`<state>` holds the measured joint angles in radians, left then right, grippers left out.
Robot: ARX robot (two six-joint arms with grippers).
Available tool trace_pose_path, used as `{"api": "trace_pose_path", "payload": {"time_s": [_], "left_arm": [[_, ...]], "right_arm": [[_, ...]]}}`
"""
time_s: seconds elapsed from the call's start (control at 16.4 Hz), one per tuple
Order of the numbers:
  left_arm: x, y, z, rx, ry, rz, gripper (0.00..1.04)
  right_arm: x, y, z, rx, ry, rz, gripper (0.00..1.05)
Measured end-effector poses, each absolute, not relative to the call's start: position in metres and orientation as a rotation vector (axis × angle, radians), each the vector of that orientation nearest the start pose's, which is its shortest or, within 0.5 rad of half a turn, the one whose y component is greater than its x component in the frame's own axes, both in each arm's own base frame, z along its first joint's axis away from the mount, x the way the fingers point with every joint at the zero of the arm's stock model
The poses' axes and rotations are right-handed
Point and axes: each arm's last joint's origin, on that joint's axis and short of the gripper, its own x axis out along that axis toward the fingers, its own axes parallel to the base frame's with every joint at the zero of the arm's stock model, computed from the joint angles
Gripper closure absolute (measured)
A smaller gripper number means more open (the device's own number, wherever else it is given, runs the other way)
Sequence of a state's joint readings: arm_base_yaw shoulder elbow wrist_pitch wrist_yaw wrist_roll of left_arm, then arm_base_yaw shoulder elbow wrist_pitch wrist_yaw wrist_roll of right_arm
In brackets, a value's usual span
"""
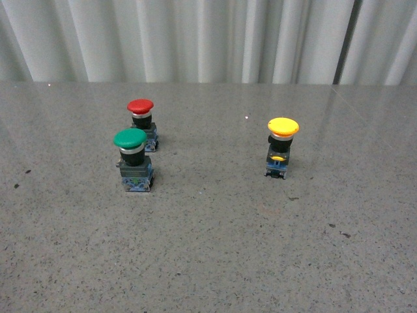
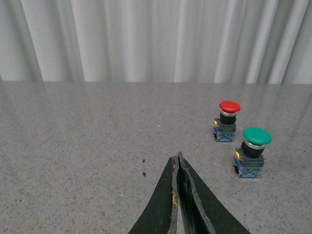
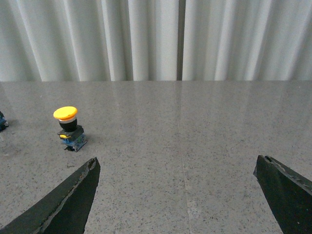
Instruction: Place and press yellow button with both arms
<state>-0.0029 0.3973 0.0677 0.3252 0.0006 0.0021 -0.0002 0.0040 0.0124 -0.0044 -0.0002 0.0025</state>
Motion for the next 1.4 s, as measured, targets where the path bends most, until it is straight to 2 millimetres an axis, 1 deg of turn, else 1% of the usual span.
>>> {"api": "trace_pose_path", "payload": {"time_s": [0.31, 0.37, 0.43, 0.79, 0.92, 0.98, 1.04, 1.16, 1.22, 1.34, 1.4], "left_arm": [[0.116, 0.0, 0.176, 0.002, 0.0, -0.001, 1.03], [0.115, 0.0, 0.172, 0.002, -0.024, -0.001, 1.03], [0.114, 0.0, 0.17, 0.002, -0.005, 0.0, 1.03], [0.108, 0.0, 0.171, 0.002, -0.013, -0.001, 1.03], [0.099, 0.0, 0.165, 0.002, 0.029, 0.0, 1.03], [0.097, 0.0, 0.17, 0.002, -0.023, -0.001, 1.03], [0.097, 0.0, 0.166, 0.002, 0.01, -0.002, 1.03], [0.097, 0.0, 0.168, 0.002, -0.004, 0.0, 1.03], [0.097, 0.0, 0.167, 0.001, 0.001, 0.0, 0.96], [0.097, 0.0, 0.167, 0.001, 0.0, 0.0, 0.74], [0.097, 0.0, 0.167, 0.001, 0.0, 0.0, 0.61]], "right_arm": [[0.097, 0.0, 0.167, 0.002, -0.004, 0.0, 0.06], [0.097, 0.0, 0.167, 0.002, -0.004, 0.0, 0.06], [0.097, 0.0, 0.167, 0.002, -0.004, 0.0, 0.06], [0.097, 0.0, 0.167, 0.002, -0.004, 0.0, 0.06], [0.097, 0.0, 0.167, 0.003, -0.004, 0.0, 0.06], [0.097, 0.0, 0.167, 0.003, -0.004, 0.0, 0.06], [0.097, 0.0, 0.167, 0.002, -0.005, 0.0, 0.06], [0.097, 0.0, 0.167, 0.002, -0.004, 0.0, 0.06], [0.097, 0.0, 0.167, 0.003, -0.004, 0.0, 0.06], [0.097, 0.0, 0.167, 0.002, -0.004, 0.0, 0.06], [0.097, 0.0, 0.167, 0.002, -0.004, 0.0, 0.06]]}}
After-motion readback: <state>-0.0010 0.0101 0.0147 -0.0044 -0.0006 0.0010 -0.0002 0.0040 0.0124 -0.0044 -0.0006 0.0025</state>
